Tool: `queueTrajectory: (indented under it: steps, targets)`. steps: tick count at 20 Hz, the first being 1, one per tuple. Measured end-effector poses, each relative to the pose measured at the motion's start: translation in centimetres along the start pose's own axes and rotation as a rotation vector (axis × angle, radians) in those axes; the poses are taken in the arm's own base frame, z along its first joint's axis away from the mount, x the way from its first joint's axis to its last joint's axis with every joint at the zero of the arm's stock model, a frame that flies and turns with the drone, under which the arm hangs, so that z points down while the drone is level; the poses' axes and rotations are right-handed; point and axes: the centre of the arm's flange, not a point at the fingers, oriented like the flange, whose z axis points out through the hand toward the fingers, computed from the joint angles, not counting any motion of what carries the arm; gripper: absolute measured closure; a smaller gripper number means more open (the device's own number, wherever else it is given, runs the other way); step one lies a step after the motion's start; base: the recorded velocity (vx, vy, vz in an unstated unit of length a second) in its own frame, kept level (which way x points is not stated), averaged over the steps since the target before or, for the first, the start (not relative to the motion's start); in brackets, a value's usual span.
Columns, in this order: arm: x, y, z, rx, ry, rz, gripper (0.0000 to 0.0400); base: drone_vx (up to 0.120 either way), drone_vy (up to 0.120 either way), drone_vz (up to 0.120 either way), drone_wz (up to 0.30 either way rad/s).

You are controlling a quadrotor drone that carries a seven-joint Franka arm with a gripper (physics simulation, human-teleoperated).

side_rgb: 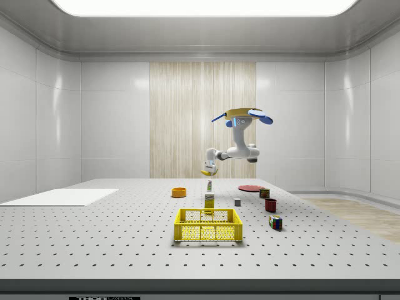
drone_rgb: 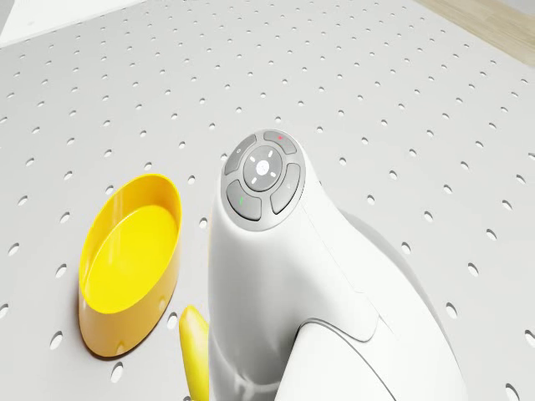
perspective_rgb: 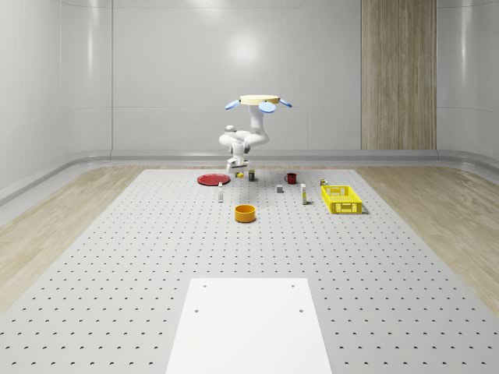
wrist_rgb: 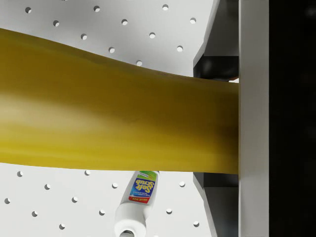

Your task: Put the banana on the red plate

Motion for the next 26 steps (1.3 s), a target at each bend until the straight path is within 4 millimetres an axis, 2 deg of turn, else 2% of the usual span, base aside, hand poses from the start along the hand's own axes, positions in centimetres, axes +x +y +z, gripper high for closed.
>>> queueTrajectory:
  steps: [26]
  targets:
    - [0.00, -0.02, -0.02, 0.003, 0.003, -0.781, 0.0198, 0.000, 0.000, 0.000, -0.300]
